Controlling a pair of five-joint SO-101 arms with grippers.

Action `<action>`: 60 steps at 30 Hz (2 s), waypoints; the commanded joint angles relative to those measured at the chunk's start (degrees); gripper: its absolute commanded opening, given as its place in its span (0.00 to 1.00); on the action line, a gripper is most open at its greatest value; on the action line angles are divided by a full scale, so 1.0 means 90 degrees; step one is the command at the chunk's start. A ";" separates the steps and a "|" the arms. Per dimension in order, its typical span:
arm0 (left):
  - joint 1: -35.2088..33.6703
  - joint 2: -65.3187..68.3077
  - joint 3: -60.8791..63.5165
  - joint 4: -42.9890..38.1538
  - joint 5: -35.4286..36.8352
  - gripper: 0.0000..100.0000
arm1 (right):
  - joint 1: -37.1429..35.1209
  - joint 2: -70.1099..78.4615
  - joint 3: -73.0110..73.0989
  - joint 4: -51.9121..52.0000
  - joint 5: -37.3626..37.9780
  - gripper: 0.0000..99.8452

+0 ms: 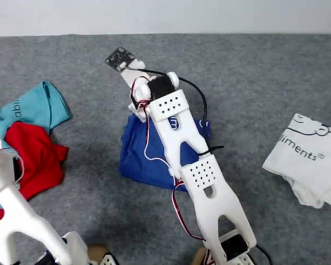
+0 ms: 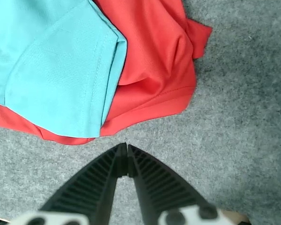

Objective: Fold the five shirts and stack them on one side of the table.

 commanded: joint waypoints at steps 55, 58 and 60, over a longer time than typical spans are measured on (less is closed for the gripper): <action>0.5958 0.2598 -0.0288 -0.1348 0.1104 0.01 | 0.2437 -0.3639 0.4923 0.0357 -0.1211 0.01; 0.6134 0.3263 -0.0298 -0.1465 0.0899 0.01 | 0.2662 -0.4039 0.4933 0.0376 -0.1182 0.01; 0.6212 0.3673 -0.0298 -0.1465 0.0742 0.01 | 0.2789 -0.4391 0.5060 0.0376 -0.1153 0.01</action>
